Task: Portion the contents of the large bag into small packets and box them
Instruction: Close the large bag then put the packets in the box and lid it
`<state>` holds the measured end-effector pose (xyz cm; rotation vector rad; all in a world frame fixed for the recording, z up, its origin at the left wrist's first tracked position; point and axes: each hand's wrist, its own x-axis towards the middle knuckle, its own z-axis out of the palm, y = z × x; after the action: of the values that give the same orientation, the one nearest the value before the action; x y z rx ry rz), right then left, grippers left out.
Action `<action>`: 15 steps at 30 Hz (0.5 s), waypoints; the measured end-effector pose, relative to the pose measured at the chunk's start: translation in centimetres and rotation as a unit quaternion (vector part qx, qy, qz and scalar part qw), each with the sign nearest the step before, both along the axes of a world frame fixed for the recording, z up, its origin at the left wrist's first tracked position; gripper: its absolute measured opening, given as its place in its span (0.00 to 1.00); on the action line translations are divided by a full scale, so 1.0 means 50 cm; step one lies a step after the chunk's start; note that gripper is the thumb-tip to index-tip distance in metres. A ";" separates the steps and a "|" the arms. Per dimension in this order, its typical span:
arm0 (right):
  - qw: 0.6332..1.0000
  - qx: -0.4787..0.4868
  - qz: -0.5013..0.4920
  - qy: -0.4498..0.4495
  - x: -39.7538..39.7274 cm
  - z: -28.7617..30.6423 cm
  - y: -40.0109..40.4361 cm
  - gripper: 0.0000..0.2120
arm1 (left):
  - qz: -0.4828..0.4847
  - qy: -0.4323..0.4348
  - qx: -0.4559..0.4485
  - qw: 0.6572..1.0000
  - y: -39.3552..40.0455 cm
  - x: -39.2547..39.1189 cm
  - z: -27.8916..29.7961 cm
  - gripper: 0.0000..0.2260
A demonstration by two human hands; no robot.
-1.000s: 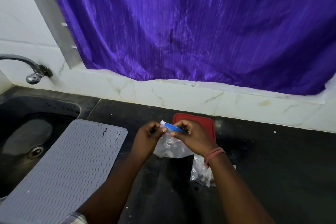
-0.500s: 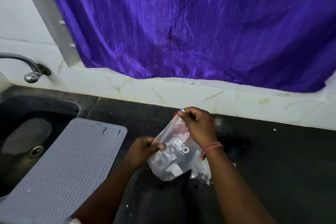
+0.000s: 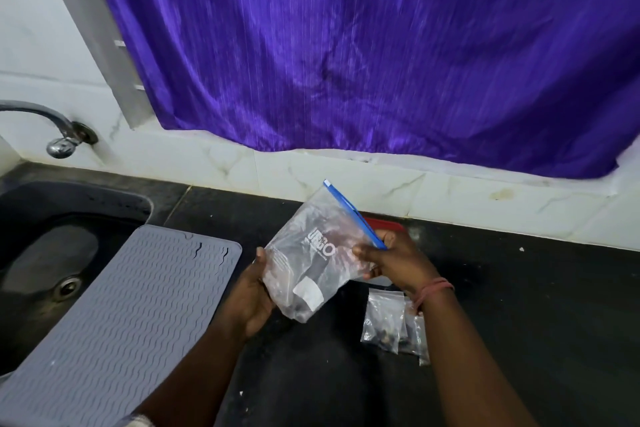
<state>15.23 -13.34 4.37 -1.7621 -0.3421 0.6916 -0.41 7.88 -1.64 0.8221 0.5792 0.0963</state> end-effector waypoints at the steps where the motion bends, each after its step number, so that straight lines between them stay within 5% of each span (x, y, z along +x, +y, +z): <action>1: 0.999 0.028 -0.024 0.006 -0.005 0.003 0.007 0.10 | -0.007 0.000 -0.036 0.999 -0.010 -0.002 -0.005 0.25; 5: 0.998 0.026 -0.057 -0.032 -0.007 0.011 0.014 0.09 | 0.000 0.016 -0.052 0.999 -0.041 0.000 -0.029 0.23; 12: 0.994 0.085 -0.057 -0.037 -0.016 0.008 0.010 0.08 | 0.152 0.096 0.056 0.982 -0.007 0.024 -0.037 0.36; 15: 0.991 0.095 -0.078 -0.054 -0.012 0.010 0.018 0.05 | 0.110 0.057 -0.083 0.989 -0.021 0.025 -0.034 0.38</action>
<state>14.61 -12.46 4.87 -1.6267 -0.3285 0.4389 0.83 6.81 -3.36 0.6028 0.7744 0.2013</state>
